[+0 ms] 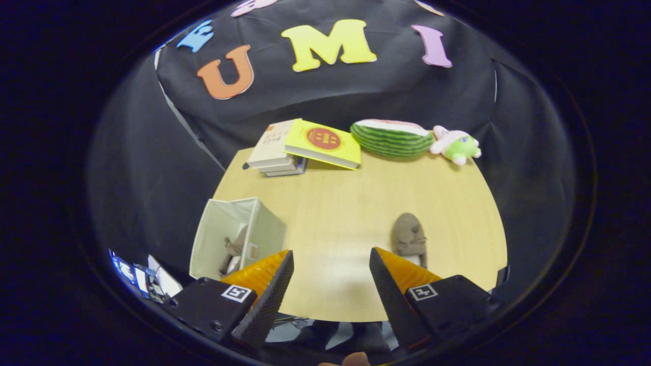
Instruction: Open the storage box then place both shoes into the box .Put the left shoe in first, then the right shoe, with the right side of both shoes facing outward in a uniform manner.
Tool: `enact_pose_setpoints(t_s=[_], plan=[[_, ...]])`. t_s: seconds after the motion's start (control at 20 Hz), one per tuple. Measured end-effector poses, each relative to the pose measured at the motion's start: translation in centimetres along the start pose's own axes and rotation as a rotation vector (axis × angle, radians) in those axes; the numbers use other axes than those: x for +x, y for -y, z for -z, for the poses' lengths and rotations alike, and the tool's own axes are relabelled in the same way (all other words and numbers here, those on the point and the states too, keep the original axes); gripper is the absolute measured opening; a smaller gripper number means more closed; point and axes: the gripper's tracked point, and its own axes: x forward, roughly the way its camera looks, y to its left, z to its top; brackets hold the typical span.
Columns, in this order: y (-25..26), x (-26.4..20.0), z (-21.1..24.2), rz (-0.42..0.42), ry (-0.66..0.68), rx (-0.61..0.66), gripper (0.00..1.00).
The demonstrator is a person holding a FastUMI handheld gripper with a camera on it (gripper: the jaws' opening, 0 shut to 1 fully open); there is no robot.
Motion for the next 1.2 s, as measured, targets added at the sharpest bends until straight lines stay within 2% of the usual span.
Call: enact_pose_setpoints(t_s=[0.15,0.4,0.65,1.0,1.15,1.2], plan=[[7.6,1.0,2.2,0.059,-0.078,0.021,0.96],[14.2,4.4,4.9,0.055,-0.199,0.031,0.97],[16.6,9.8,8.0,-0.014,-0.372,0.078,0.96],[17.1,14.3,9.2,-0.092,-0.501,0.106,0.92],[17.2,15.3,9.6,-0.115,-0.530,0.127,0.81],[17.4,15.2,9.9,-0.125,-0.541,0.142,0.73]])
